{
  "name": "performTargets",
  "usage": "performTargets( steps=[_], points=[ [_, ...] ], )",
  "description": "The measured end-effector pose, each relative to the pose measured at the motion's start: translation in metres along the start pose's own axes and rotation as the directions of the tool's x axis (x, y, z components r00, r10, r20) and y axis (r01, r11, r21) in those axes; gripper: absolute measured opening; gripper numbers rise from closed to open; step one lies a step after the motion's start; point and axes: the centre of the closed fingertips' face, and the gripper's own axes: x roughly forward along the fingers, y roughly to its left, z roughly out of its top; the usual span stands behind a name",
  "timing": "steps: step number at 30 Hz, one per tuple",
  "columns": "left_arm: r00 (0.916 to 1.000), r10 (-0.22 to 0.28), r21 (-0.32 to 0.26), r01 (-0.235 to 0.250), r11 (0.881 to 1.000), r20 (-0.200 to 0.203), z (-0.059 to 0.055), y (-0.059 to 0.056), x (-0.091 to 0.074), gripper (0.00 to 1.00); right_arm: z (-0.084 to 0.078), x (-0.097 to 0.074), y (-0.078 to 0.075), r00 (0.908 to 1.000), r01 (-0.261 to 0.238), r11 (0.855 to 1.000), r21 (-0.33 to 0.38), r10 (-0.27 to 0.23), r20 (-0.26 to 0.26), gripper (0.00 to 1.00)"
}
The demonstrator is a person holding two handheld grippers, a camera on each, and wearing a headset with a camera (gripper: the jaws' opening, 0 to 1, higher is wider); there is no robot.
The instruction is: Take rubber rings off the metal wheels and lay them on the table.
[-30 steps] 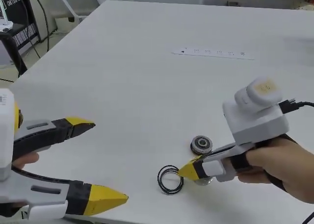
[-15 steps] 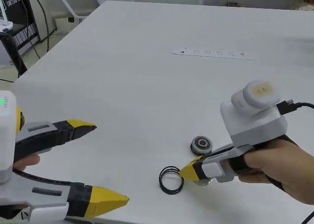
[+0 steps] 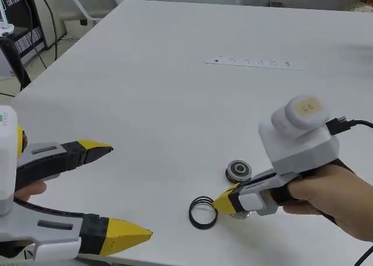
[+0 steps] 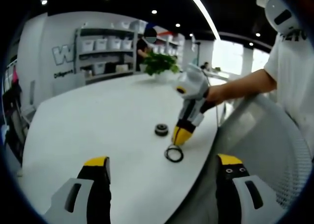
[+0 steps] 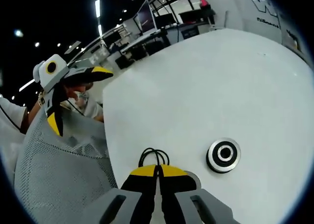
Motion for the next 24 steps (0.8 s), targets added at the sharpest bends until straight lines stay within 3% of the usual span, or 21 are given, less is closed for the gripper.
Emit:
performTargets(
  steps=[10, 24],
  points=[
    [1.0, 0.002, 0.0, -0.002, 1.0, -0.003, -0.0006, 0.0001, 0.0002, 0.9, 0.0007, 0.0005, -0.0005, 0.9998, 0.02, 0.999, -0.047, -0.02, -0.005, 0.01],
    [1.0, 0.007, 0.003, -0.007, 1.0, -0.006, -0.0014, 0.0008, -0.0003, 0.89, 0.0028, -0.002, -0.0043, 0.9993, 0.037, 0.998, -0.052, -0.037, 0.005, 0.03]
  ],
)
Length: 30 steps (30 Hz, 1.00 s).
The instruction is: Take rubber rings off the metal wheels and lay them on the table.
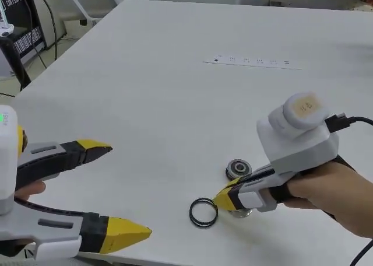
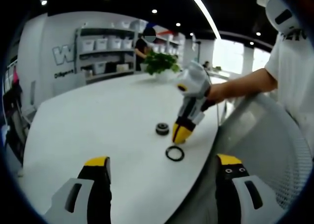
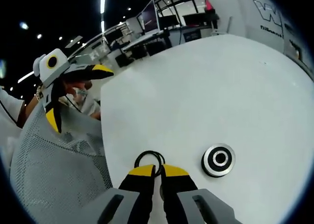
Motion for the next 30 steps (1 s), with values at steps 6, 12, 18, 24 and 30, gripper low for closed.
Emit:
performTargets(
  steps=[6, 12, 18, 24, 30],
  points=[
    [1.0, 0.002, 0.003, -0.002, 1.0, -0.001, 0.0, 0.001, 0.0, 0.89, 0.004, -0.004, -0.004, 0.9998, 0.011, 1.0, 0.006, -0.011, 0.018, 0.03],
    [1.0, 0.005, 0.008, -0.005, 1.0, 0.0, 0.002, 0.002, -0.001, 0.89, 0.013, -0.012, -0.009, 0.9974, 0.028, 0.999, 0.023, -0.03, 0.066, 0.04],
    [1.0, 0.006, 0.019, -0.006, 1.0, -0.001, 0.005, 0.003, -0.002, 0.89, 0.022, -0.021, -0.016, 0.9915, 0.049, 0.998, 0.043, -0.054, 0.119, 0.06],
    [1.0, 0.008, 0.041, -0.008, 0.999, 0.001, 0.014, 0.006, -0.002, 0.89, 0.03, -0.03, -0.023, 0.9819, 0.063, 0.996, 0.069, -0.074, 0.175, 0.06],
    [0.9999, 0.011, 0.09, -0.012, 0.996, 0.012, 0.034, 0.01, -0.005, 0.89, 0.035, -0.038, -0.028, 0.9738, 0.067, 0.994, 0.084, -0.083, 0.212, 0.07]
  ],
)
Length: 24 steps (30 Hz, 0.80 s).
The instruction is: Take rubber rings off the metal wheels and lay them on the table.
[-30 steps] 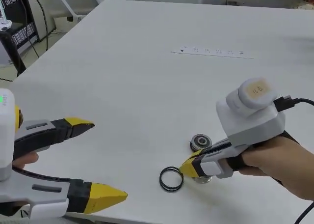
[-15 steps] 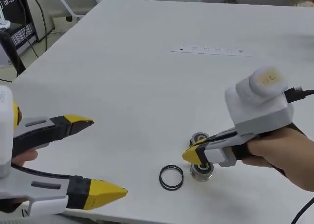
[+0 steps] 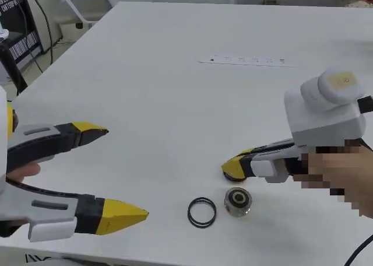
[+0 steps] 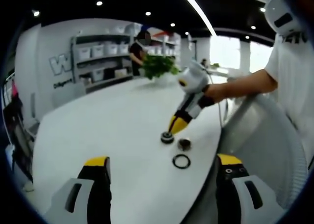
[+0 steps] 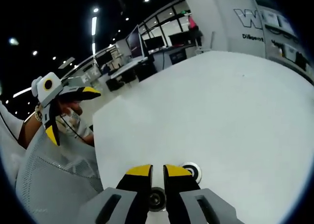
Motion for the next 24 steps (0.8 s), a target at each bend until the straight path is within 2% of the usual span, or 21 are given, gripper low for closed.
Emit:
performTargets(
  steps=[8, 12, 16, 20, 24],
  points=[
    [0.9998, -0.014, 0.087, 0.013, 0.996, 0.011, 0.029, 0.007, 0.004, 0.9, 0.002, -0.007, -0.015, 0.999, 0.035, 0.999, 0.034, -0.036, 0.028, 0.07],
    [0.9988, -0.033, 0.136, 0.028, 0.99, 0.036, 0.051, 0.009, 0.011, 0.89, 0.002, -0.011, -0.022, 0.9979, 0.051, 0.997, 0.051, -0.053, 0.037, 0.08],
    [0.9967, -0.065, 0.202, 0.054, 0.978, 0.049, 0.07, 0.007, 0.02, 0.87, -0.001, -0.014, -0.03, 0.9966, 0.068, 0.995, 0.066, -0.071, 0.041, 0.08],
    [0.9923, -0.098, 0.234, 0.078, 0.969, 0.076, 0.088, 0.005, 0.03, 0.86, -0.004, -0.017, -0.037, 0.9955, 0.081, 0.993, 0.085, -0.085, 0.043, 0.08],
    [0.9898, -0.112, 0.263, 0.085, 0.961, 0.088, 0.1, 0.006, 0.037, 0.85, -0.006, -0.018, -0.043, 0.9941, 0.094, 0.991, 0.097, -0.098, 0.045, 0.08]
  ],
)
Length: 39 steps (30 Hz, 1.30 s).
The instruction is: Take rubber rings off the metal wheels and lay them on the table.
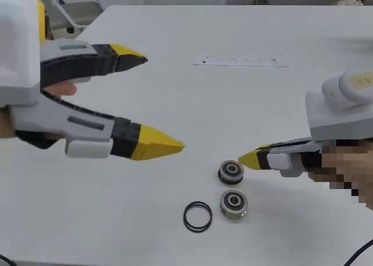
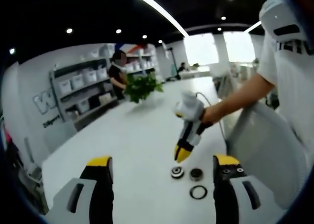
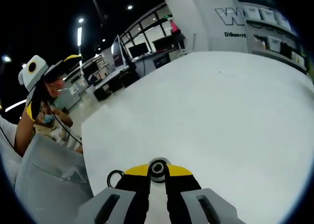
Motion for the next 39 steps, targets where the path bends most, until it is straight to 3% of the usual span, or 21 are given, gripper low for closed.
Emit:
performTargets(
  steps=[3, 9, 17, 21, 25, 29, 33, 36, 39],
  points=[
    [0.9998, -0.012, 0.032, 0.011, 0.999, 0.017, 0.01, 0.005, 0.01, 0.82, -0.003, 0.0, -0.006, 0.9999, 0.014, 1.0, 0.005, -0.014, -0.003, 0.09],
    [0.9986, -0.034, 0.064, 0.032, 0.997, 0.041, 0.021, 0.012, 0.036, 0.76, -0.011, 0.001, -0.012, 0.9996, 0.019, 1.0, -0.007, -0.019, -0.021, 0.1],
    [0.9952, -0.09, 0.071, 0.087, 0.994, 0.04, 0.018, 0.01, 0.071, 0.71, -0.019, 0.003, -0.015, 0.9986, 0.017, 1.0, -0.016, -0.018, -0.049, 0.12],
    [0.9932, -0.116, 0.078, 0.115, 0.99, 0.004, 0.003, 0.01, 0.089, 0.67, -0.023, 0.005, -0.016, 0.9981, 0.011, 1.0, -0.017, -0.012, -0.06, 0.13],
    [0.9919, -0.119, 0.083, 0.123, 0.989, -0.043, -0.019, 0.006, 0.106, 0.63, -0.029, 0.008, -0.015, 0.9964, 0.001, 0.999, -0.034, -0.004, -0.085, 0.15],
    [0.9908, -0.13, 0.05, 0.131, 0.99, -0.039, -0.036, -0.004, 0.118, 0.58, -0.033, 0.01, -0.012, 0.9946, -0.004, 0.998, -0.064, -0.002, -0.104, 0.18],
    [0.9926, -0.112, 0.038, 0.114, 0.993, -0.046, -0.053, -0.008, 0.125, 0.47, -0.034, 0.013, -0.01, 0.9947, -0.015, 0.996, -0.086, 0.006, -0.102, 0.21],
    [0.9956, -0.091, -0.046, 0.09, 0.995, -0.021, -0.064, -0.007, 0.129, 0.45, -0.036, 0.015, -0.008, 0.9944, -0.02, 0.995, -0.098, 0.01, -0.105, 0.24],
    [0.9935, -0.104, -0.064, 0.101, 0.993, -0.048, -0.077, -0.011, 0.133, 0.41, -0.037, 0.016, -0.007, 0.994, -0.024, 0.993, -0.111, 0.012, -0.109, 0.25]
  ],
)
